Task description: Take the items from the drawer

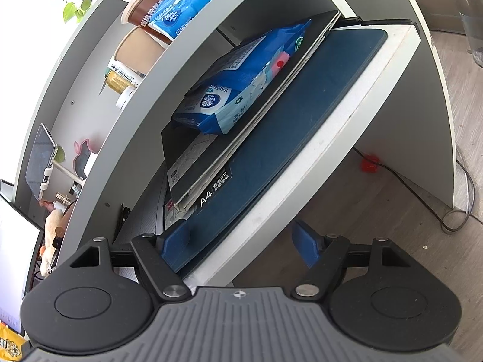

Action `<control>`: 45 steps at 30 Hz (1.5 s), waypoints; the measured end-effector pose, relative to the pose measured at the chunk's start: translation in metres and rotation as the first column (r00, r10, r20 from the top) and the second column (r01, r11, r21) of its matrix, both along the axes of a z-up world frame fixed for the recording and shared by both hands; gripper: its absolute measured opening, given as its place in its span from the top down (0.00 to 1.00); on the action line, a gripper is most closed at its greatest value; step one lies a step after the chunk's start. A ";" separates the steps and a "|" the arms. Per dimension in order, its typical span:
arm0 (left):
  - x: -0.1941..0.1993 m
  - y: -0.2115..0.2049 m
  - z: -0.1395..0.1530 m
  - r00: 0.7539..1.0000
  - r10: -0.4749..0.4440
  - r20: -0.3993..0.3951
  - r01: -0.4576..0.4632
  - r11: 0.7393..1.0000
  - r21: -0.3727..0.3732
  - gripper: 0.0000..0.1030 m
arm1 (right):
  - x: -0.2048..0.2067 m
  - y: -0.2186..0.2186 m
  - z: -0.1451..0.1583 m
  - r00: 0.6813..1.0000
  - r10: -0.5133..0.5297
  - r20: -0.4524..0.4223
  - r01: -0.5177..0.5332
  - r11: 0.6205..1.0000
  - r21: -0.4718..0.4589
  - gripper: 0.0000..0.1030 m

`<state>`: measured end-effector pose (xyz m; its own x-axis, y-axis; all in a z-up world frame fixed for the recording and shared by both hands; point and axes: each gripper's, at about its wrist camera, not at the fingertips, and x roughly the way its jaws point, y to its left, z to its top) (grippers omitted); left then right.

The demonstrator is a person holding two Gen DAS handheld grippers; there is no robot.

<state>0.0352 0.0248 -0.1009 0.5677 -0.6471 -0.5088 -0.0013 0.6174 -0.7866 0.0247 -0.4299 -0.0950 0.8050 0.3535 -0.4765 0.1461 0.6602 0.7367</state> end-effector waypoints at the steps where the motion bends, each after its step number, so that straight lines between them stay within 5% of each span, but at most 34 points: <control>1: -0.001 0.000 0.000 1.000 -0.001 -0.001 0.001 1.000 0.000 0.36 | -0.001 0.000 0.000 1.000 0.000 -0.001 0.000 1.000 -0.001 0.31; 7: -0.006 -0.002 0.002 1.000 -0.013 -0.011 0.013 1.000 -0.004 0.36 | -0.008 -0.021 -0.025 1.000 0.003 0.000 -0.003 1.000 -0.008 0.31; 36: -0.016 0.004 -0.001 0.996 -0.052 -0.072 0.050 0.998 -0.036 0.33 | -0.047 -0.018 -0.001 1.000 0.011 -0.002 -0.011 0.999 -0.052 0.30; 45: -0.016 0.005 0.008 0.998 -0.048 -0.046 0.051 0.997 0.051 0.23 | -0.052 -0.016 0.006 0.999 -0.042 -0.010 0.040 0.993 -0.114 0.29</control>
